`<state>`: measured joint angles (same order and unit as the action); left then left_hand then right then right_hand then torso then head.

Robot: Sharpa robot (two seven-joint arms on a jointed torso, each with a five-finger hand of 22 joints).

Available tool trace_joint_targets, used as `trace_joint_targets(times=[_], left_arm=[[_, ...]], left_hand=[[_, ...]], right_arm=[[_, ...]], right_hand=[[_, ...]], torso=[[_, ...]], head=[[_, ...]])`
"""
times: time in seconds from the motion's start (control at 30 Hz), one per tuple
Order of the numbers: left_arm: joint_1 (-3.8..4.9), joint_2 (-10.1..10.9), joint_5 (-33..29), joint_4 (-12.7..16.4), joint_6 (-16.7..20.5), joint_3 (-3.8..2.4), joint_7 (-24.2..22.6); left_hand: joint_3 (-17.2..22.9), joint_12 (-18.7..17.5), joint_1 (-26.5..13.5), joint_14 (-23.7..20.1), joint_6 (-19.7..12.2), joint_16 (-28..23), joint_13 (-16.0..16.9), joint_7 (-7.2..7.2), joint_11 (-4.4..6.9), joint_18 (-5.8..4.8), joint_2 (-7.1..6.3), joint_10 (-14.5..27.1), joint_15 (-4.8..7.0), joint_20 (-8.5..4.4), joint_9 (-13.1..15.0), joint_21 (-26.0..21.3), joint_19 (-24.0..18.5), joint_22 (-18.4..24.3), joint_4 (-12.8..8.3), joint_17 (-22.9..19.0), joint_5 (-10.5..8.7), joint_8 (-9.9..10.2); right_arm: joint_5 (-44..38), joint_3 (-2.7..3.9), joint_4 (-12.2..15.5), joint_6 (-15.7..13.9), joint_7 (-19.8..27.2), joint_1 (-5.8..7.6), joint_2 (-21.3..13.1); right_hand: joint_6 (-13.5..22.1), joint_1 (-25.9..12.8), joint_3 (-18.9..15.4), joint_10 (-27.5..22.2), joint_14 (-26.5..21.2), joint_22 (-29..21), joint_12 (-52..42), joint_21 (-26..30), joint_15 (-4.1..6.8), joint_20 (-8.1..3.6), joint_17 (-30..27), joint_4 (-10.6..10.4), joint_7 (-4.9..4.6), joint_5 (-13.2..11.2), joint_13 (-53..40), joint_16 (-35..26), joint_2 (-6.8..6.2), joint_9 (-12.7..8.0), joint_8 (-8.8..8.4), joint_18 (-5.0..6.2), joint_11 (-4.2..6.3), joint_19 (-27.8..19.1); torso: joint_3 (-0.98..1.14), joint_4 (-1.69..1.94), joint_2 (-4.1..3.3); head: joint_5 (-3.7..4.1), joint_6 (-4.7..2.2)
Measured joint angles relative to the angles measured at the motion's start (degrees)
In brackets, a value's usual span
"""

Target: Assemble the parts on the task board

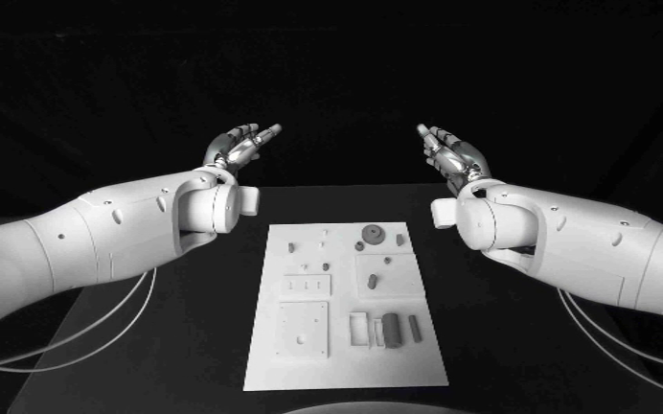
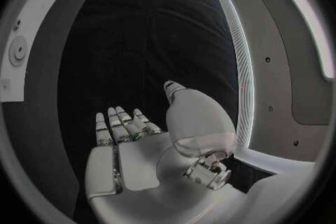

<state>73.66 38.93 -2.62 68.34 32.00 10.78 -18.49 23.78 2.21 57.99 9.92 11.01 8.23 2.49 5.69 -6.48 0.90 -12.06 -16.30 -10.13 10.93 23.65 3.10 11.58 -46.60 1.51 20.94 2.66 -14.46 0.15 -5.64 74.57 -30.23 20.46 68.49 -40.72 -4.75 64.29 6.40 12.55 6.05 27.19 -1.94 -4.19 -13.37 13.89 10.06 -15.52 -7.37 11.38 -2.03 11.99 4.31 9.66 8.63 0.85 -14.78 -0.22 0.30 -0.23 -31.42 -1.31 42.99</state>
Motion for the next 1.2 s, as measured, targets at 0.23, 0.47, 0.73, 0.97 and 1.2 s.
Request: trace_joint_targets(times=[0.23,0.47,0.73,0.97,1.2], left_arm=[[3.44,-1.59,-1.46,-5.80,-7.00,2.58,5.67],[3.76,-1.78,-2.18,-6.46,-9.89,2.82,8.02],[0.99,-0.32,0.47,-6.10,-14.98,3.07,9.30],[1.27,0.41,4.45,-4.76,-17.99,2.82,9.78],[1.22,3.04,7.98,0.01,-18.94,2.85,9.52]], left_hand=[[-1.14,1.83,1.76,5.83,2.73,4.29,1.11,2.02,-1.63,-0.01,0.63,-7.32,-2.56,-0.21,3.01,1.44,5.36,-8.82,0.27,7.35,0.05,-2.24],[-4.06,6.05,4.86,18.31,13.70,9.74,3.16,3.00,-4.43,2.29,5.41,-22.65,-3.91,-2.02,7.95,3.05,15.55,-8.60,-4.02,12.84,0.21,-7.46],[4.25,11.08,9.52,35.31,27.54,14.58,5.01,4.50,-3.65,4.92,8.99,-38.15,0.23,-4.27,5.82,5.32,30.38,-5.23,-11.04,12.39,0.62,-9.39],[9.89,14.76,8.70,46.52,37.63,18.20,7.86,3.13,0.67,5.83,11.12,-48.98,4.82,-7.05,5.75,8.21,41.36,-4.59,-15.84,15.38,0.62,-11.96],[12.07,15.31,9.22,48.80,39.25,18.63,9.78,2.70,1.90,5.80,12.20,-51.29,6.11,-8.57,6.22,8.64,44.04,-4.66,-18.02,17.74,0.62,-12.13]], right_arm=[[-0.25,-2.40,-7.32,11.45,-6.46,3.91,1.86],[-0.60,-3.36,-10.40,18.82,-10.62,5.51,2.67],[-24.22,-3.56,-16.18,19.73,-12.66,3.92,4.02],[-40.27,-3.47,-15.42,20.15,-13.36,3.59,4.03],[-52.34,-3.48,-13.61,20.37,-13.58,3.16,4.55]], right_hand=[[-2.29,6.45,-1.35,5.67,3.44,16.45,-1.17,-3.79,-1.05,0.42,3.07,1.24,-0.07,0.00,-0.77,4.28,-0.46,2.43,2.82,0.00,-0.68,2.63],[-9.71,12.43,-1.23,16.15,10.87,34.13,-4.55,-8.80,-1.38,-0.40,6.97,5.00,-0.53,-0.01,-2.47,10.41,-2.22,8.03,9.60,2.72,-0.59,9.59],[-22.37,16.91,-1.38,30.67,23.44,40.57,-7.87,-10.72,0.41,-0.68,8.91,11.45,-1.55,-0.01,-3.95,14.86,-3.51,11.27,14.86,7.48,1.38,21.88],[-32.31,16.70,2.31,41.83,34.66,40.36,-8.44,-10.87,3.30,-0.38,10.40,19.88,-2.76,0.16,-5.38,16.00,-3.62,11.94,15.31,10.83,4.21,32.14],[-38.32,9.51,13.39,51.21,44.87,42.02,-8.81,-13.79,6.79,-1.40,15.04,28.03,-3.71,0.22,-8.55,18.39,-4.72,12.92,14.44,12.87,7.27,41.36]], torso=[[0.03,-0.01,-0.03],[0.03,-0.01,-0.03],[-0.03,-0.07,-0.10],[-0.05,-0.09,-0.06],[-0.05,-0.11,-0.10]], head=[[-0.02,0.19],[-0.02,0.20],[-0.35,-0.15],[-0.60,-0.26],[-0.80,-0.23]])
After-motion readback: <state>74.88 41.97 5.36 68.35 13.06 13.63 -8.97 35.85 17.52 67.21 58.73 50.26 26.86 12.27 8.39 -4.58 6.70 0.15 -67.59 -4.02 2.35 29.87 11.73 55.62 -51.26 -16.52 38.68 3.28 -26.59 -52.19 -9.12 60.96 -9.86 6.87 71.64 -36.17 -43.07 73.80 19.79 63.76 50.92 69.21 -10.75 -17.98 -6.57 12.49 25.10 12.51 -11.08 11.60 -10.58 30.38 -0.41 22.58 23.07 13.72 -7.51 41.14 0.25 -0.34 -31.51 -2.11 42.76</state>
